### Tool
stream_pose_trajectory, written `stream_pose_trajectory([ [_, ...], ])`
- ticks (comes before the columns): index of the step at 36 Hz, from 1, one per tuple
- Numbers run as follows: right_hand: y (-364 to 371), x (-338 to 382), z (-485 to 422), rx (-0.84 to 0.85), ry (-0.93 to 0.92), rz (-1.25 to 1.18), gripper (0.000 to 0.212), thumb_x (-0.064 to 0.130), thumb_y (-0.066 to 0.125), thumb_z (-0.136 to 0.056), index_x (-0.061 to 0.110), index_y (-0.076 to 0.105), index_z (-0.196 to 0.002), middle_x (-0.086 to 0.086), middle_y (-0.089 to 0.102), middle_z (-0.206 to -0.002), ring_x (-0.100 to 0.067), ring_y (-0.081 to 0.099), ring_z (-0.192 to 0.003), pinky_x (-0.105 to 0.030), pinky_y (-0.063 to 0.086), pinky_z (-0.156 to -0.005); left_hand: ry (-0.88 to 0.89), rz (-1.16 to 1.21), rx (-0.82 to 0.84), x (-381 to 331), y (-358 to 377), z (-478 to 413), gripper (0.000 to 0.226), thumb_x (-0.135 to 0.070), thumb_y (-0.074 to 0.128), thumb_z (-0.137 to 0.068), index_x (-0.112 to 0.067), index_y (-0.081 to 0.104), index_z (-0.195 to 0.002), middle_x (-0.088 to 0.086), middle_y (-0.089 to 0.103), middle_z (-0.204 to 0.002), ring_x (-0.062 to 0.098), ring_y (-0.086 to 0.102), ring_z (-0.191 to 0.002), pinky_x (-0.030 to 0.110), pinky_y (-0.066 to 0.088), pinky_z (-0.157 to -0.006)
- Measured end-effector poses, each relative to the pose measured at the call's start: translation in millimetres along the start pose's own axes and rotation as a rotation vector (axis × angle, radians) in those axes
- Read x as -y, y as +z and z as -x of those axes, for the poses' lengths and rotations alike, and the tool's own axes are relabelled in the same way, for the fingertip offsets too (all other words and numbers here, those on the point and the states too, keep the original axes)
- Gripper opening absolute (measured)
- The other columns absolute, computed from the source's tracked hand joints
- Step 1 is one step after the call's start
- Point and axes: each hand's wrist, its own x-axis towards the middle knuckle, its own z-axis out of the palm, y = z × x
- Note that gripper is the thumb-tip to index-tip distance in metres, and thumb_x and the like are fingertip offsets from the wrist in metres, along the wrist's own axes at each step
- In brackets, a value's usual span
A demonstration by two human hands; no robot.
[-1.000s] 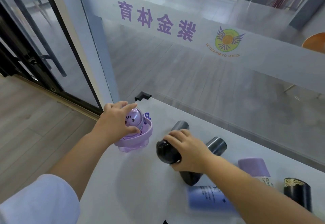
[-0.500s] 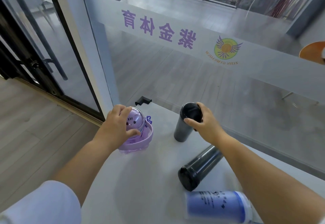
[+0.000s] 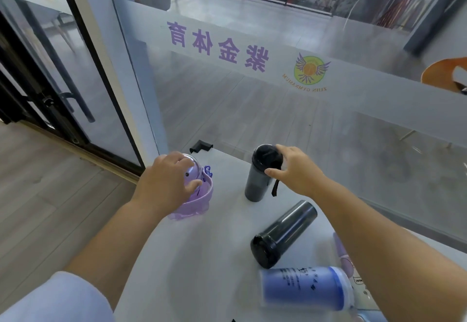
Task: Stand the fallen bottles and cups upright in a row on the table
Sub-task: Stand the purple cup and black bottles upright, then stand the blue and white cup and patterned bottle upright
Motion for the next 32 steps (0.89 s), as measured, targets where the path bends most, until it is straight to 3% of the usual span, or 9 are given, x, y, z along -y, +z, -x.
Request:
stream_pose_trajectory([
  [3,-6.6,-2.6,13.7,-0.092,-0.035,-0.013,0.064,0.038,0.063,-0.086,0.016,0.038,-0.140,-0.007,0.046,-0.141,-0.026,0.046,-0.126,-0.038,0.039,-0.103,0.050,0.078,-0.047,-17.2,0.4,10.1,0.032,-0.040,0.068,-0.079,-0.018,0.066,-0.102,0.000,0.066,-0.111,0.025,0.059,-0.100,0.036,0.053,-0.077],
  [7,-11.1,-11.0,42.9,-0.193,-0.025,-0.091,0.049,0.035,0.064,-0.086,0.016,0.051,-0.130,-0.003,0.056,-0.129,-0.020,0.055,-0.115,-0.034,0.044,-0.096,0.111,0.156,-0.016,-44.1,12.5,31.0,0.031,-0.039,0.071,-0.078,-0.020,0.069,-0.102,-0.003,0.069,-0.106,0.022,0.064,-0.098,0.032,0.050,-0.072],
  [11,-3.6,-30.4,81.1,-0.213,-0.001,-0.061,0.036,0.032,0.065,-0.086,0.014,0.061,-0.117,-0.001,0.065,-0.114,-0.016,0.061,-0.098,-0.025,0.045,-0.082,0.140,0.227,0.148,-65.1,43.6,47.9,0.030,-0.040,0.067,-0.081,-0.021,0.067,-0.103,-0.005,0.069,-0.105,0.021,0.065,-0.097,0.035,0.053,-0.080],
  [16,20.2,-59.4,127.0,-0.159,0.066,-0.064,0.024,0.027,0.068,-0.085,0.012,0.067,-0.103,-0.003,0.070,-0.100,-0.021,0.064,-0.090,-0.036,0.051,-0.083,0.087,0.216,0.424,-85.8,85.2,61.5,0.042,-0.050,0.057,-0.085,-0.027,0.055,-0.120,-0.008,0.058,-0.122,0.018,0.057,-0.107,0.032,0.047,-0.088],
  [21,39.8,-83.6,167.6,-0.004,0.124,0.023,0.043,0.032,0.067,-0.084,0.013,0.059,-0.121,-0.004,0.062,-0.121,-0.023,0.055,-0.113,-0.031,0.042,-0.096,0.015,0.249,0.573,-106.5,117.4,62.4,0.063,-0.056,0.056,-0.082,-0.025,0.038,-0.134,0.001,0.046,-0.133,0.025,0.046,-0.121,0.039,0.044,-0.095],
  [26,47.6,-103.4,192.4,0.250,0.124,0.245,0.076,0.041,0.068,-0.078,0.022,0.033,-0.143,0.002,0.035,-0.147,-0.021,0.028,-0.135,-0.030,0.026,-0.110,-0.049,0.227,0.667,-118.7,141.0,59.8,0.069,-0.061,0.058,-0.077,-0.021,0.035,-0.129,0.009,0.052,-0.122,0.032,0.052,-0.111,0.043,0.047,-0.091],
  [32,63.0,-113.4,198.6,0.357,0.147,0.351,0.081,0.033,0.073,-0.075,0.021,0.028,-0.141,0.000,0.029,-0.148,-0.025,0.027,-0.134,-0.035,0.031,-0.107,-0.133,0.336,0.613,-125.2,147.6,63.0,0.065,-0.045,0.066,-0.075,-0.018,0.036,-0.126,0.011,0.052,-0.118,0.033,0.056,-0.103,0.039,0.049,-0.086],
])
